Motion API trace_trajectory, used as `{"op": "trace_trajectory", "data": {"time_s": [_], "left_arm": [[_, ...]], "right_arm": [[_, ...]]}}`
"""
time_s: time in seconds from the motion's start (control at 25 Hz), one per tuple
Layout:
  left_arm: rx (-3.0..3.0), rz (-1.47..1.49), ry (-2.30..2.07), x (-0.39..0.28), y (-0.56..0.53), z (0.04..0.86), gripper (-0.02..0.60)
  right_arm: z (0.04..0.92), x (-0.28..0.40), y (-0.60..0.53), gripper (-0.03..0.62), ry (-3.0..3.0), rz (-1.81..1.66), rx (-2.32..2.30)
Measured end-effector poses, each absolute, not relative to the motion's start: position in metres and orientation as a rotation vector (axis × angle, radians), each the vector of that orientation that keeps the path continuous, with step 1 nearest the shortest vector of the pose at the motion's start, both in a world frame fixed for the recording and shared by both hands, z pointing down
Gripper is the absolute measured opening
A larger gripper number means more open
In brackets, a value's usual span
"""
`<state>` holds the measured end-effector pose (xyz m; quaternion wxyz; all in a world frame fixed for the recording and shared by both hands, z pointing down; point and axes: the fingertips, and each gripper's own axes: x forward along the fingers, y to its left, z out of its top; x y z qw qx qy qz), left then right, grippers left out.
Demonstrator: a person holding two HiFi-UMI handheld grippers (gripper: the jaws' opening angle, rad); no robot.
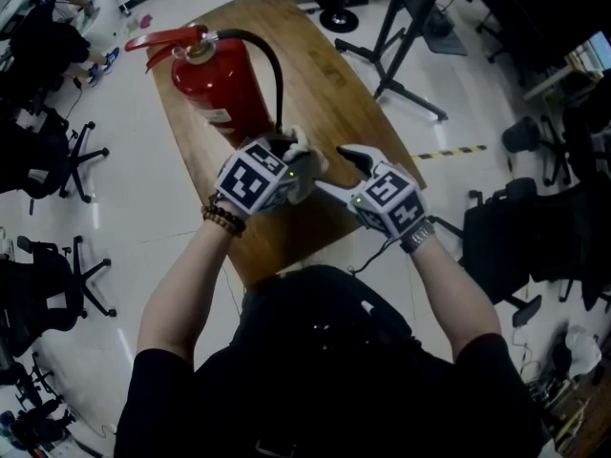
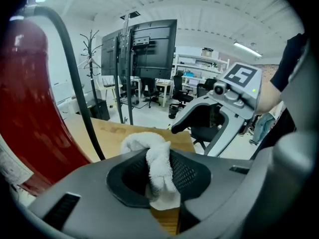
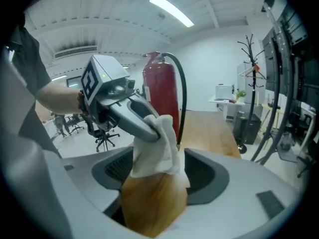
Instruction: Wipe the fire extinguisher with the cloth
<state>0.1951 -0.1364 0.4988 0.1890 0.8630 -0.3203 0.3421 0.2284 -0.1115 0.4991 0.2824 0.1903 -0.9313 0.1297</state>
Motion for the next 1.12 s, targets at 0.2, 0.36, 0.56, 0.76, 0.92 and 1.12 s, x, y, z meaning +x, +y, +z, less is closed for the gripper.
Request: {"op": "trace_trajectory", "data": {"time_s": [0.2, 0.36, 0.56, 0.76, 0.92, 1.12], "left_arm": [[2.5, 0.872, -0.771, 0.203, -0.112, 0.453, 0.089], [2.578, 0.83, -0.655, 0.203, -0.091, 0.422, 0.088], [2.632, 0.791, -0.575, 0.199, -0.071, 0.404, 0.087], [2.67, 0.764, -0.597, 0.18, -0.064, 0.389, 0.089], [2.692, 0.761, -0.673, 0.156, -0.063, 0.376, 0.11], [2.734, 0.679, -0.745, 0.119, -0.061, 0.349, 0.141]], "right_arm": [[0.48, 0.211, -0.102, 0.396, -2.528, 0.259, 0.305], [0.465, 0.196, -0.086, 0.396, -2.532, 0.204, 0.113], [0.458, 0.179, -0.073, 0.294, -2.536, 0.132, 0.045], [0.443, 0.159, -0.063, 0.175, -2.585, 0.102, 0.094], [0.432, 0.15, -0.065, 0.141, -2.585, 0.048, 0.212], [0.419, 0.147, -0.085, 0.138, -2.573, 0.024, 0.436]]}}
